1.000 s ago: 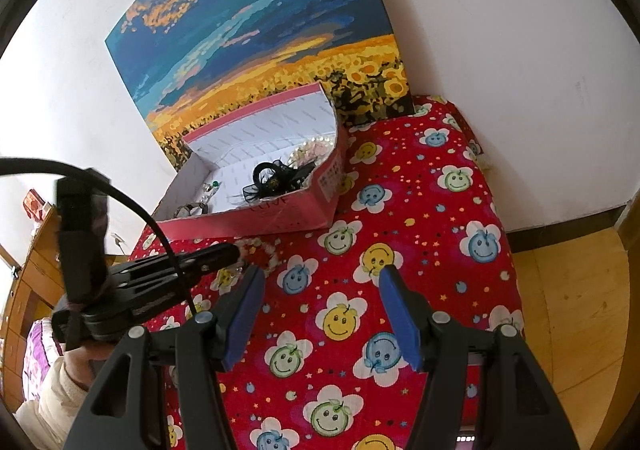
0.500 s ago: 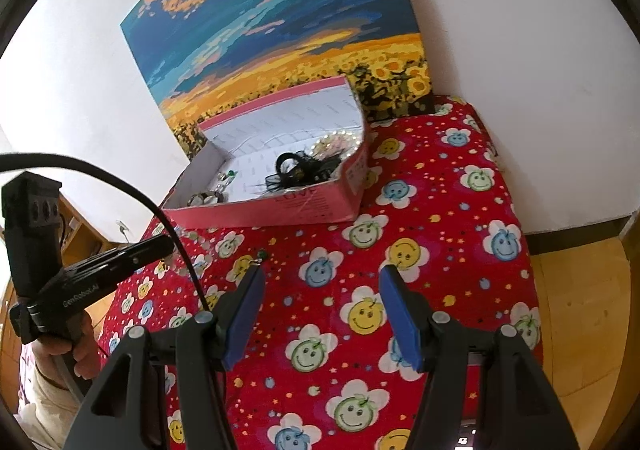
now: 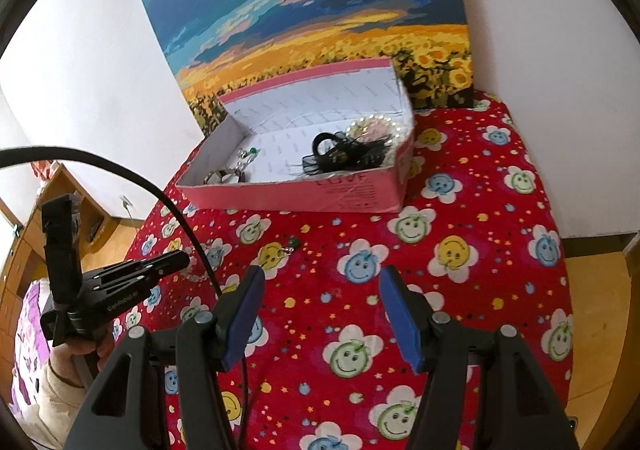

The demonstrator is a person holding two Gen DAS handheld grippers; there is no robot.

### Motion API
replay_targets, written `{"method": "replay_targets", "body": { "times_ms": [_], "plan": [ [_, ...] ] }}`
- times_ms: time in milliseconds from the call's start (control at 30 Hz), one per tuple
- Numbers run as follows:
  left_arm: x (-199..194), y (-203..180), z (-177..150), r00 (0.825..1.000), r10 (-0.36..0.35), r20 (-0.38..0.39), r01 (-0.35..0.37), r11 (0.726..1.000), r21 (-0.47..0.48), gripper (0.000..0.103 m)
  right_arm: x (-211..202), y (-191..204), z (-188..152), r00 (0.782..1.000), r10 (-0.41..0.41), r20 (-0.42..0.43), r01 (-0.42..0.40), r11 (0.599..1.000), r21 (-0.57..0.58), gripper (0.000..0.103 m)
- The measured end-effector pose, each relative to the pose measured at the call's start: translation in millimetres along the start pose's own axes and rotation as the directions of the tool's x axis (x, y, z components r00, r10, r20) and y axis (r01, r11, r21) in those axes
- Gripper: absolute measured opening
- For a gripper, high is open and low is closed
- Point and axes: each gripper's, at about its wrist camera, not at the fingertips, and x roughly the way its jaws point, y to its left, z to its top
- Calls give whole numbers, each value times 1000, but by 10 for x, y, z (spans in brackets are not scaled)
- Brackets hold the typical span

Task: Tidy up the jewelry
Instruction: 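Lift the clear-bead bracelet off the bedspread with the left tool, then grasp the green-bead earring with the right tool while the left tool holds the bracelet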

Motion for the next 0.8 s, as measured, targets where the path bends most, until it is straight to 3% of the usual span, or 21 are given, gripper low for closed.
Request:
{"method": "replay_targets", "body": {
  "times_ms": [267, 533, 667, 800],
  "plan": [
    [117, -81, -29, 999, 27, -26, -26, 999, 40, 10, 158, 145, 33, 999, 1, -41, -2, 999, -36, 62],
    [75, -67, -60, 1000, 21, 24, -21, 999, 40, 9, 364, 259, 77, 997, -10, -80, 4, 998, -70, 62],
    [-36, 21, -57, 997, 51, 66, -52, 998, 18, 9, 517, 309, 87, 995, -27, -97, 19, 996, -89, 62],
    [-132, 133, -49, 995, 43, 89, -43, 999, -8, 9, 687, 383, 79, 992, -62, -106, 49, 992, -120, 56]
  ]
}}
